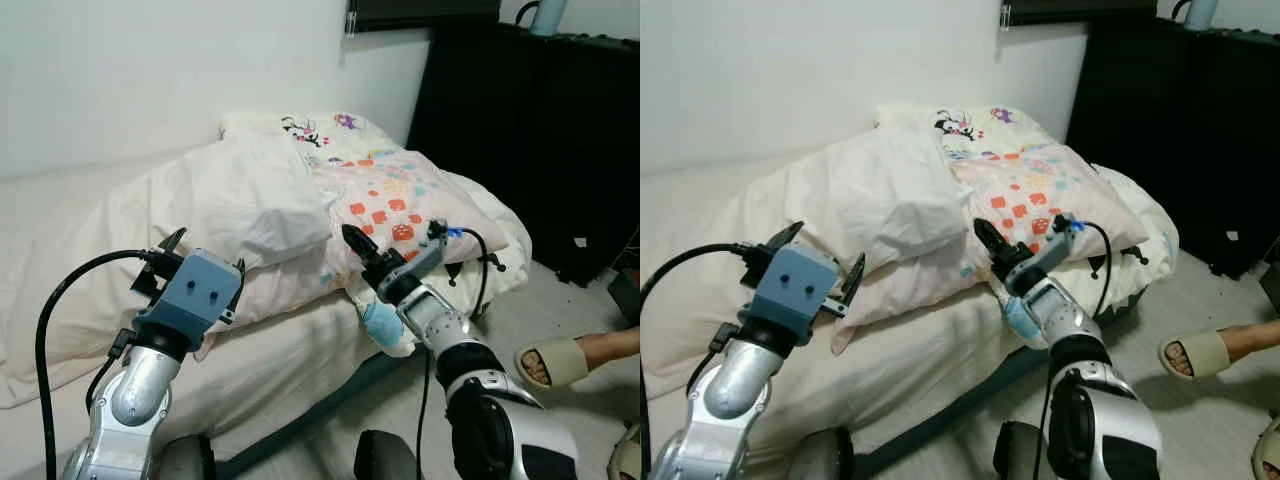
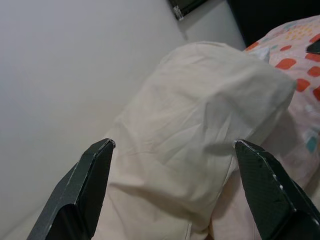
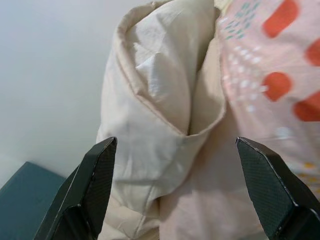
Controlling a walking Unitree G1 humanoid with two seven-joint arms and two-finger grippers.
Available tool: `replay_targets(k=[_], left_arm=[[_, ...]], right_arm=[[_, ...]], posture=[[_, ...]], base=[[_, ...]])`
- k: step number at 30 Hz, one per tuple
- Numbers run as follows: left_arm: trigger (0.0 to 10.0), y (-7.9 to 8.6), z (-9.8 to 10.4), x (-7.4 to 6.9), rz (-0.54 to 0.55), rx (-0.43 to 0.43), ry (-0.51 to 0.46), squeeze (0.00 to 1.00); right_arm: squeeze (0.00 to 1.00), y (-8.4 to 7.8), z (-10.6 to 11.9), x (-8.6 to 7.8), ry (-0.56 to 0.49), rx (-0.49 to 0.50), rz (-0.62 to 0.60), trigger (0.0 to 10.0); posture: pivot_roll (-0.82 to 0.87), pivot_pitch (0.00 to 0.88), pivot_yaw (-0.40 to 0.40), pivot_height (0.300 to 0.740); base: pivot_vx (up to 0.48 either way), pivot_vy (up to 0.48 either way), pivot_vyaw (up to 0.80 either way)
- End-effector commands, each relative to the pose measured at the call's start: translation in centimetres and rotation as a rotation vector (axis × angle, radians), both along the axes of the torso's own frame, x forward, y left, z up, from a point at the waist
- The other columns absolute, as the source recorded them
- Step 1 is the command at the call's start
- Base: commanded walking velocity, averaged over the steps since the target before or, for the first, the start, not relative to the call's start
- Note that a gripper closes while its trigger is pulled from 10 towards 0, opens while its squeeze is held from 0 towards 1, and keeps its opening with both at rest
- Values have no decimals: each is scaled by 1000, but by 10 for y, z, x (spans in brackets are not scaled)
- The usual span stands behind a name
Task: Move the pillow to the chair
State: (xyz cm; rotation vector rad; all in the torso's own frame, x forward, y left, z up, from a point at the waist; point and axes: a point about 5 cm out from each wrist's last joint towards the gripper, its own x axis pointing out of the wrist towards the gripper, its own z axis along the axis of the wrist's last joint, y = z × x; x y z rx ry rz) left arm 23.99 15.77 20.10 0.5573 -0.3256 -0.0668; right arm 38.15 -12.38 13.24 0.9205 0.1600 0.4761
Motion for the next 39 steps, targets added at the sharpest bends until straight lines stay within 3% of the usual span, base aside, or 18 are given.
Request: replay_targets(k=[1,6,12,17,18,20,24,29,35,39], left_arm=[[10000,5,3,-3,19,26,2,0],[10000,11,6,-6,36,55,3,0],[10000,35,15,-12,102,111,8,0],[10000,43,22,-13,117,131,6,0],[10000,44,26,-13,117,138,4,0],[10000,45,29,-13,116,140,2,0],[10000,44,31,-16,113,140,1,0],[10000,46,33,-26,111,132,23,0],[10000,48,35,-33,112,133,44,0],[10000,48,35,-35,112,135,59,0]], right_arm=[[0,6,5,4,-5,-17,-3,10000],[0,12,17,10,-25,-14,-8,10000],[0,24,41,18,-90,-18,6,10000],[0,30,43,19,-114,-126,4,10000],[0,30,43,19,-180,-257,-14,10000],[0,27,43,16,-275,-368,-29,10000],[0,23,44,11,-348,-378,-51,10000],[0,14,66,-21,-544,-416,-111,10000],[0,19,88,-47,-622,-401,-153,10000],[0,21,94,-49,-625,-383,-161,10000]], posture=[[148,0,-102,513],[165,32,-107,513],[181,111,-98,513],[188,141,-91,513],[191,154,-87,513],[190,166,-86,513],[196,181,-82,513],[205,221,-71,513],[214,249,-57,513],[214,261,-47,513]], base=[[0,0,0],[0,0,0],[0,0,0],[0,0,0],[0,0,0],[0,0,0],[0,0,0],[0,0,0],[0,0,0],[0,0,0]])
